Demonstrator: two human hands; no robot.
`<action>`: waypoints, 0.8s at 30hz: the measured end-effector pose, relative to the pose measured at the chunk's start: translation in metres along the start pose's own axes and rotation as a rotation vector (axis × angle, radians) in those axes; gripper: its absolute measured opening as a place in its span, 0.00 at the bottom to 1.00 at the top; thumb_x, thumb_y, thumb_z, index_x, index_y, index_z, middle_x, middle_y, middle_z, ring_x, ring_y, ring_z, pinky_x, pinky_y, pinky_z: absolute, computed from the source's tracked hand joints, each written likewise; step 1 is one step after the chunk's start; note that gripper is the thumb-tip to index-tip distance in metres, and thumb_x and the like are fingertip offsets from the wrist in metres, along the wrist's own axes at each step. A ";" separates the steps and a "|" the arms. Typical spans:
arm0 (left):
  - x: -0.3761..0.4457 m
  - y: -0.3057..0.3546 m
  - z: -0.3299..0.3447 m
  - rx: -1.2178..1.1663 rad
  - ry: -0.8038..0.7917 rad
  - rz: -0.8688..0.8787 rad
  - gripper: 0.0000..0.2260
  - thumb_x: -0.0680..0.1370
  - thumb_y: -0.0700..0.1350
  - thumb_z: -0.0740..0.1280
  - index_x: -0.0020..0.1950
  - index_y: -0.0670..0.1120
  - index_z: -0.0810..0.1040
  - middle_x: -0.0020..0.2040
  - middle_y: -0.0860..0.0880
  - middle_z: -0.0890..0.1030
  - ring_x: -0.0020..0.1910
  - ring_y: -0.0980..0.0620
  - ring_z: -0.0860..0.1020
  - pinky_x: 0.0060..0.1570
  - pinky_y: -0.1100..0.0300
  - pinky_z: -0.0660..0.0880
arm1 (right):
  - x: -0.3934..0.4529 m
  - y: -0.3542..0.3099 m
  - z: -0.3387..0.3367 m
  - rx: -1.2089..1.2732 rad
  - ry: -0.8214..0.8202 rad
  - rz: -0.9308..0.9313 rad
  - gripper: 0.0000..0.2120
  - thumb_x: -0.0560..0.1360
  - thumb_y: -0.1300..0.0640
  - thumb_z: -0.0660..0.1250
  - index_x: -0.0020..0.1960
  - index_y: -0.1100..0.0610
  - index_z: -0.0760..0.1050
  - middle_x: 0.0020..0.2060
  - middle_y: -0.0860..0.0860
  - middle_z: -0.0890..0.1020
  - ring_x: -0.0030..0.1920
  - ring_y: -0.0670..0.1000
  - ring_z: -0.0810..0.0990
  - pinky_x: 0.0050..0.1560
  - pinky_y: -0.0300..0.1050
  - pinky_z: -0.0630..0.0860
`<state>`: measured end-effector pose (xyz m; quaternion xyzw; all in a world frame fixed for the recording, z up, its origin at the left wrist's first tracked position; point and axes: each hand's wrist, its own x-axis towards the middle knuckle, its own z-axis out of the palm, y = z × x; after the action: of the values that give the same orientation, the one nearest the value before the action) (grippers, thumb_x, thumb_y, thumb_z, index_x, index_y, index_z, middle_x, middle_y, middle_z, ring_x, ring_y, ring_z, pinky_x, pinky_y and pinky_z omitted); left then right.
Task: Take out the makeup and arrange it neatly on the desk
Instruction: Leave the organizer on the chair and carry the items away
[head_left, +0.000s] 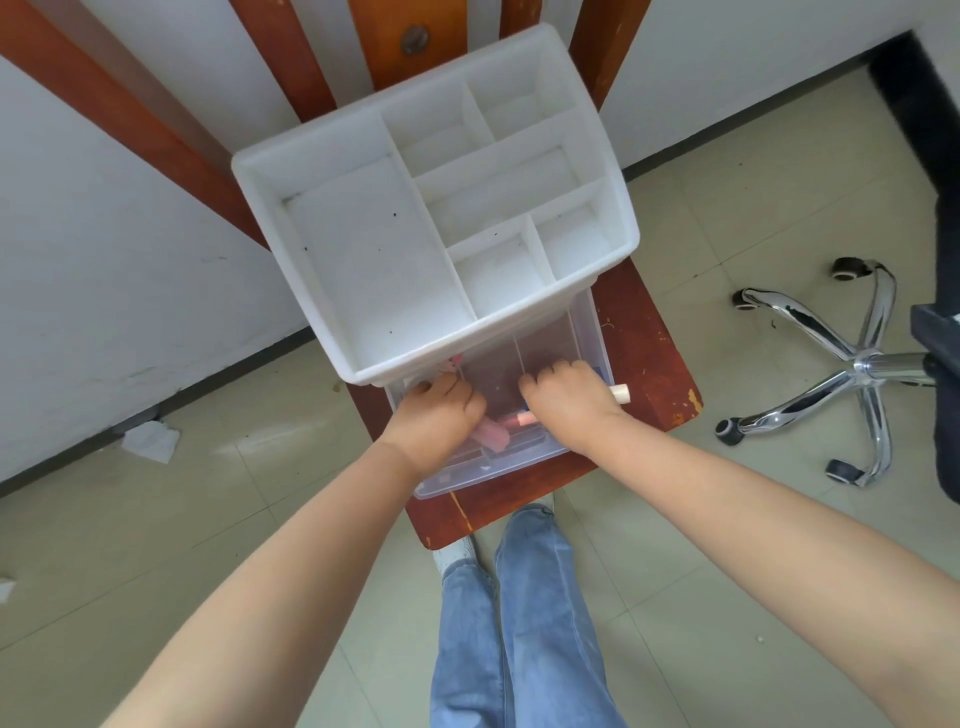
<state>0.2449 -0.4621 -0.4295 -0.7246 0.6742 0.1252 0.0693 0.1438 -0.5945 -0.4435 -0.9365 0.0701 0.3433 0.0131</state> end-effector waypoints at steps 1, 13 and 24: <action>-0.001 0.001 -0.001 -0.040 0.020 0.024 0.17 0.44 0.39 0.79 0.28 0.45 0.77 0.27 0.49 0.79 0.34 0.49 0.82 0.22 0.65 0.72 | 0.001 0.000 0.000 0.008 0.013 0.012 0.15 0.72 0.69 0.58 0.58 0.64 0.67 0.54 0.61 0.77 0.55 0.61 0.74 0.50 0.50 0.69; -0.058 0.023 -0.017 -1.028 0.246 -0.668 0.13 0.67 0.27 0.59 0.45 0.41 0.73 0.42 0.45 0.76 0.40 0.50 0.73 0.36 0.66 0.62 | -0.057 0.002 -0.006 0.820 0.133 0.367 0.11 0.66 0.62 0.69 0.44 0.56 0.69 0.36 0.52 0.75 0.37 0.56 0.75 0.33 0.44 0.65; -0.107 0.056 -0.037 -1.511 0.300 -1.189 0.13 0.69 0.28 0.54 0.39 0.47 0.62 0.43 0.41 0.82 0.34 0.57 0.83 0.20 0.75 0.63 | -0.075 -0.064 0.026 2.010 0.243 0.705 0.13 0.67 0.73 0.68 0.41 0.56 0.72 0.35 0.52 0.77 0.36 0.50 0.77 0.44 0.47 0.76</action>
<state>0.1860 -0.3736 -0.3611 -0.8086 -0.0579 0.3760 -0.4488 0.0795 -0.5205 -0.4160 -0.4514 0.5878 0.0172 0.6711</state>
